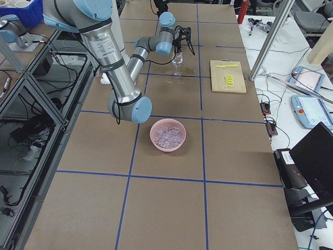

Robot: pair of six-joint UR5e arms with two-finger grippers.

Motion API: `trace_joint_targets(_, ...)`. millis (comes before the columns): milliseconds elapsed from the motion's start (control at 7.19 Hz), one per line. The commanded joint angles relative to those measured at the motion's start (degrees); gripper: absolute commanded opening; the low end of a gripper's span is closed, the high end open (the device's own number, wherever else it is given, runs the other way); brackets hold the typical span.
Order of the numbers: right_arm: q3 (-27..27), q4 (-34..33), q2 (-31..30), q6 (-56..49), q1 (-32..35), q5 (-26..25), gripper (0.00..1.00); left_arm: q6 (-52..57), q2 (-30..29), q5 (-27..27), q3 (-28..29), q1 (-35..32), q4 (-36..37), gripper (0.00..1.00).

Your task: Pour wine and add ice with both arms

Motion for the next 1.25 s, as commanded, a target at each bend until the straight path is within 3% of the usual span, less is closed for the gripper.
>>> trace_joint_targets(0, -1.56, -0.12, 1.12, 0.03, -1.2, -0.85, 0.0, 18.74, 0.02, -10.64, -0.23, -17.32, 0.57, 1.0)
trace_joint_targets(139, -2.0, -0.12, 1.21, -0.06, -1.29, -0.86, 0.0, 26.92, -0.33, -14.26, 0.29, -24.71, 3.09, 1.0)
trace_joint_targets(556, -2.89, -0.12, 1.21, -0.06, -2.96, -2.43, 0.0, 38.48, -7.52, -15.0, 0.03, -33.63, 15.74, 1.0)
trace_joint_targets(695, -2.89, -0.12, 1.3, 0.03, -3.05, -2.44, 0.1, 40.52, -7.63, -15.0, 0.38, -35.92, 16.03, 1.0)
trace_joint_targets(974, -2.89, -0.39, 2.35, 0.64, -3.05, -2.53, 0.7, 49.89, -7.98, -17.7, 3.44, -43.72, 16.12, 1.0)
trace_joint_targets(1113, -2.89, -0.47, 2.7, 0.99, -2.97, -2.53, 0.85, 55.08, -8.85, -19.38, 6.68, -48.29, 16.12, 1.0)
